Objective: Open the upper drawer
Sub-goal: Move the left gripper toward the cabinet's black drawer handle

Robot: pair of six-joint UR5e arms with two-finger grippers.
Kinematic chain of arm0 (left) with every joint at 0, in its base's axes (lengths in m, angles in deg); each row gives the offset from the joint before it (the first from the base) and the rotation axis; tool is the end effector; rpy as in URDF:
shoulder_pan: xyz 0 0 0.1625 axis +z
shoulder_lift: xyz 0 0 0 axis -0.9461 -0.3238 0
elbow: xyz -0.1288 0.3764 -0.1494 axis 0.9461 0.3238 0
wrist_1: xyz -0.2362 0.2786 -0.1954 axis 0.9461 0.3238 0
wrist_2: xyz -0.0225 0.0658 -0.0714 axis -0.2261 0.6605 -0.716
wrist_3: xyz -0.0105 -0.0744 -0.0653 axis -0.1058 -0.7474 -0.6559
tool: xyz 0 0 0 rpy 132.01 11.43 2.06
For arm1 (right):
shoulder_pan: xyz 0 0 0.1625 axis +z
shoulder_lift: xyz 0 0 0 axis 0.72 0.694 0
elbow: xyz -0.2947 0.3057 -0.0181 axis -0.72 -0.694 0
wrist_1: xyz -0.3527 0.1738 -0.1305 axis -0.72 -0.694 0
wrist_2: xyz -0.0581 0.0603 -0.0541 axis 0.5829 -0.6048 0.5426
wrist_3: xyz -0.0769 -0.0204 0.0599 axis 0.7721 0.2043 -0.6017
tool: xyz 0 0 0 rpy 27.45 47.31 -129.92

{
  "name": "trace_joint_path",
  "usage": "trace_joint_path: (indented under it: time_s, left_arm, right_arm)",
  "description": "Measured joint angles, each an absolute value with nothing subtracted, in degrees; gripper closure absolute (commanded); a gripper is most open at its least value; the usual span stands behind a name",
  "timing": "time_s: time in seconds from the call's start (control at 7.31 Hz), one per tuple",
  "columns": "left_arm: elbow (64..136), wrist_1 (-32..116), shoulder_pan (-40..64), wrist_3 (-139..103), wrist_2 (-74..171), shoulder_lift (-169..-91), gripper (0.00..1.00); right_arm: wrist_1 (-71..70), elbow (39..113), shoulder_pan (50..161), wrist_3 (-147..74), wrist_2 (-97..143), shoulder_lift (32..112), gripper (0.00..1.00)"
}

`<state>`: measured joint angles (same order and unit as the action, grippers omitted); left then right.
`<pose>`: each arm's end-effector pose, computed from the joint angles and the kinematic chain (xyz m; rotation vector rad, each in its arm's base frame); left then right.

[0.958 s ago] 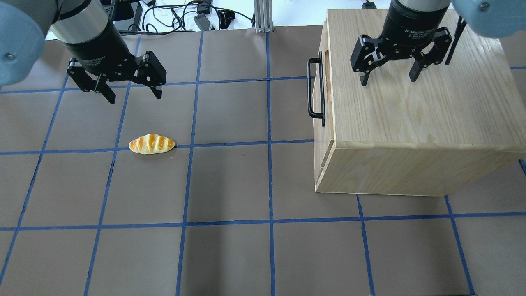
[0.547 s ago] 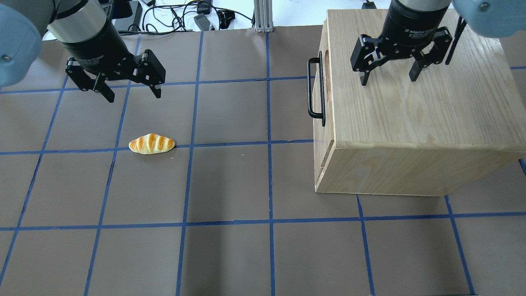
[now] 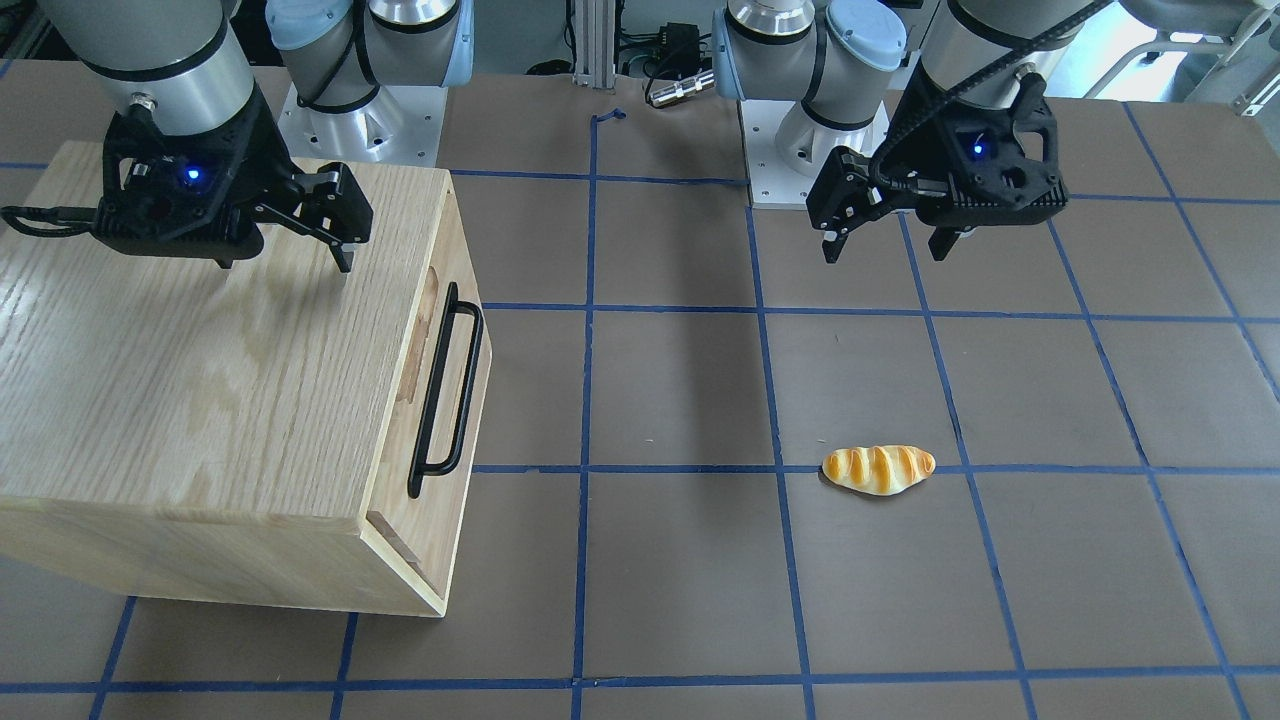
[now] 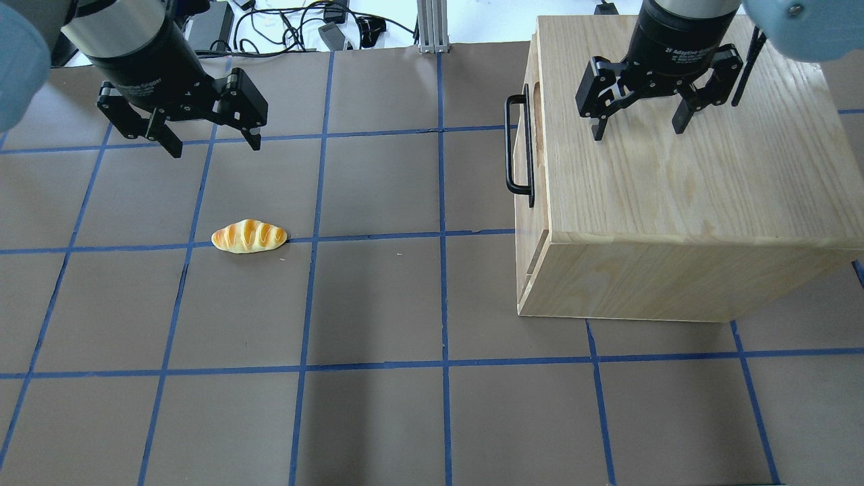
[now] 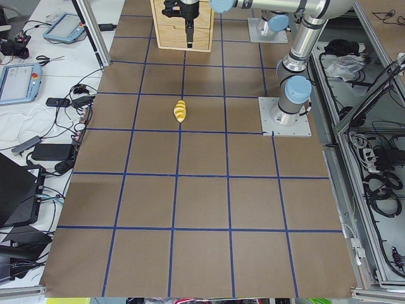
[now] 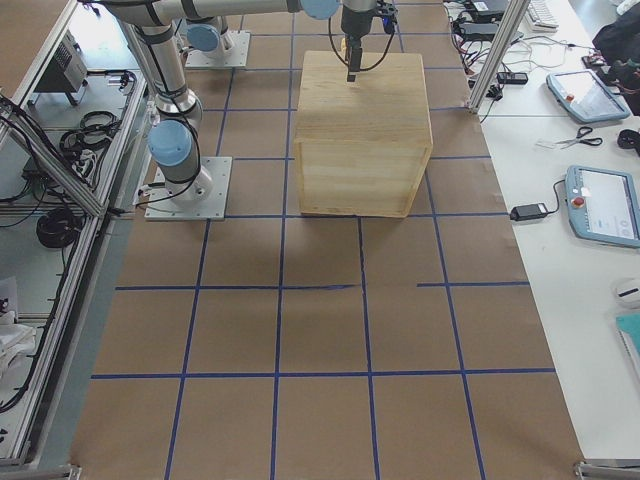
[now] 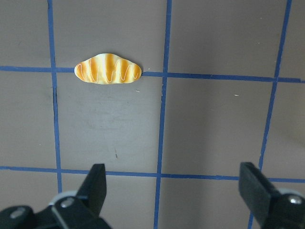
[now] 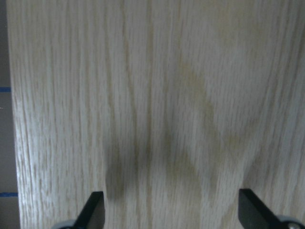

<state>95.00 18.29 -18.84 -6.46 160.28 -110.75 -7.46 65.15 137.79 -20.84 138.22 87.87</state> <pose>-0.1323 -0.4951 0.5192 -0.0900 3.1358 -0.0463 0.1447 -0.5162 0.5046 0.0190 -3.0965 -0.0710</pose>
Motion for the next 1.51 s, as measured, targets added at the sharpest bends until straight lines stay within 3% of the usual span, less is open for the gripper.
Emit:
trace_joint_path:
  time_s: [0.68, 1.51]
  left_arm:
    - [95.9, 16.9, -19.8, -10.4, 159.0, -113.1, 0.00]
    - [94.8, 5.9, -28.9, -22.3, 155.8, -119.3, 0.00]
  right_arm:
    - [-7.5, 65.1, 137.8, -20.9, 138.2, 87.9, 0.00]
    - [-7.5, 65.1, 137.8, -20.9, 138.2, 87.9, 0.00]
